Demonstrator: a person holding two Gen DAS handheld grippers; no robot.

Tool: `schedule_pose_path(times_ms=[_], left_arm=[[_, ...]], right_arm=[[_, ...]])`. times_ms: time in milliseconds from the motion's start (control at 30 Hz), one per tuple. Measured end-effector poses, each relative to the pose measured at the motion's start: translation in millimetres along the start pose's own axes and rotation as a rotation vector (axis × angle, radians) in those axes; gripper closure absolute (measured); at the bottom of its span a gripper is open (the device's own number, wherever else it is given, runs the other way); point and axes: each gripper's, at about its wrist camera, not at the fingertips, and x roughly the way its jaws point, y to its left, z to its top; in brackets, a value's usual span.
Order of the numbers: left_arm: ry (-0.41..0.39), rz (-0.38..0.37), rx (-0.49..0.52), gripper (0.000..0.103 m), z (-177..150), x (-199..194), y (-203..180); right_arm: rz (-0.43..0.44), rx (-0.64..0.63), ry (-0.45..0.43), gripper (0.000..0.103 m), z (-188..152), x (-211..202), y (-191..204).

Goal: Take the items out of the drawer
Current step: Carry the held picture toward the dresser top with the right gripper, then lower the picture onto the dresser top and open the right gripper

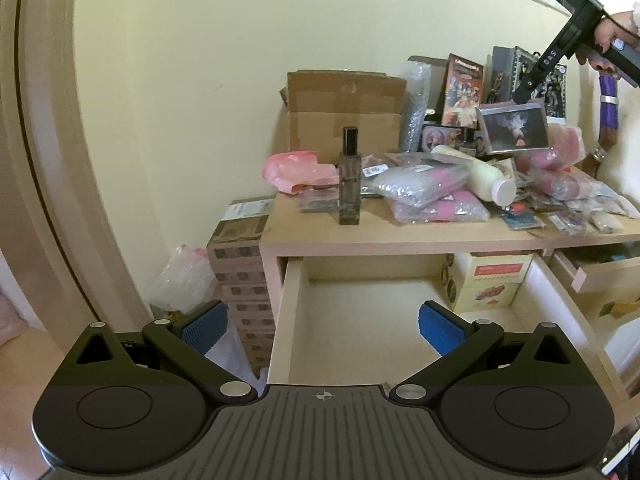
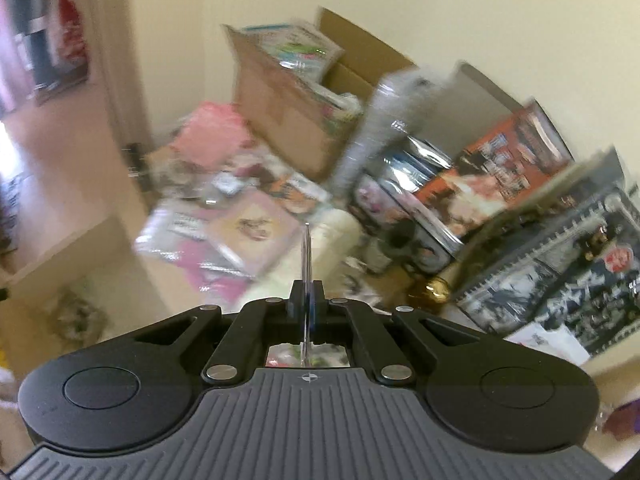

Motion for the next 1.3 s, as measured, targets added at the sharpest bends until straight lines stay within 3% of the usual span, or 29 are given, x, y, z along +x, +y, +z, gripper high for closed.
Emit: schedule_pose_path(times_ms=[467,733,1300], left_arm=[[0.030,0.046,-0.006,0.000,-4,3,1],[0.040,0.053,-0.003,0.000,-4,5,-1],[0.040,0.040,0.006,0.000,0,6,-5]], right_arm=[[-0.071,0.123,0.026,0.101,-8,50,-33],[-0.096,0.195,0.092,0.102,-36,76,-44],[-0.129,0.286,0.057,0.099,-33,64,-32]])
